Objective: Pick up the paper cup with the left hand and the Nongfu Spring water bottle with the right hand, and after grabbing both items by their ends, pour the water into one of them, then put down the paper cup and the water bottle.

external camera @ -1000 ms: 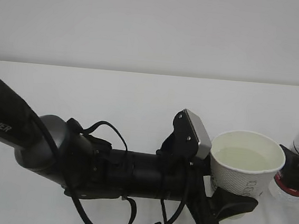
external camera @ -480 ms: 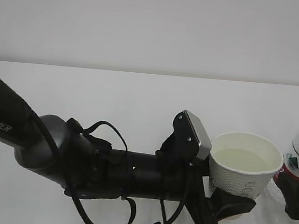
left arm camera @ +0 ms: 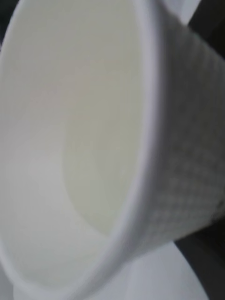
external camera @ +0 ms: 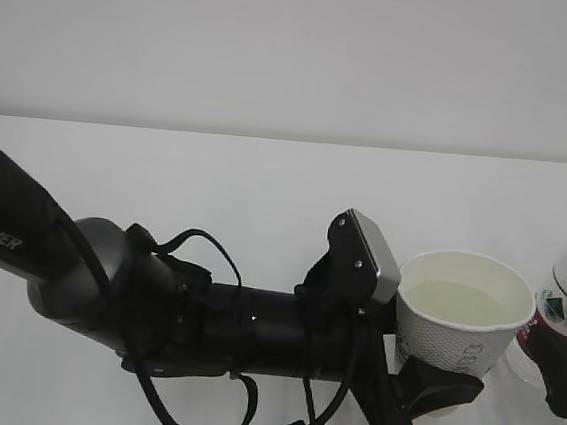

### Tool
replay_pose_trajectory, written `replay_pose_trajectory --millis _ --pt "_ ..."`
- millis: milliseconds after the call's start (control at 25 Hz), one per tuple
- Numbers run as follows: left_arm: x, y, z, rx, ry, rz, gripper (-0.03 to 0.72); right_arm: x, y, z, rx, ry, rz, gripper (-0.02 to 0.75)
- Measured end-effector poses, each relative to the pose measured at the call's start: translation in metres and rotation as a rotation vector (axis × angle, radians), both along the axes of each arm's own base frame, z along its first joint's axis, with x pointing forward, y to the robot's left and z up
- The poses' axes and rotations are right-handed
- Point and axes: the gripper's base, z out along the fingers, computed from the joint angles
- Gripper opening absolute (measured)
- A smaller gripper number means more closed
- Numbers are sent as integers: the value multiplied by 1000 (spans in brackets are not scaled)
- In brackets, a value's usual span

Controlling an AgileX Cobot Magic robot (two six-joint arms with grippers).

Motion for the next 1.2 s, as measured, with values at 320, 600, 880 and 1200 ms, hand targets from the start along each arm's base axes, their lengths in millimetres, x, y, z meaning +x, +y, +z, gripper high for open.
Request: replay_pose_trajectory --millis 320,600,880,1200 --pt "0 0 0 0 0 0 529 0 0 12 8 -71 0 645" --pt "0 0 0 0 0 0 529 0 0 12 8 -71 0 644" --pt "0 0 0 0 0 0 529 0 0 12 8 -71 -7 644" --pt "0 0 0 0 0 0 529 0 -4 24 14 -140 -54 644"
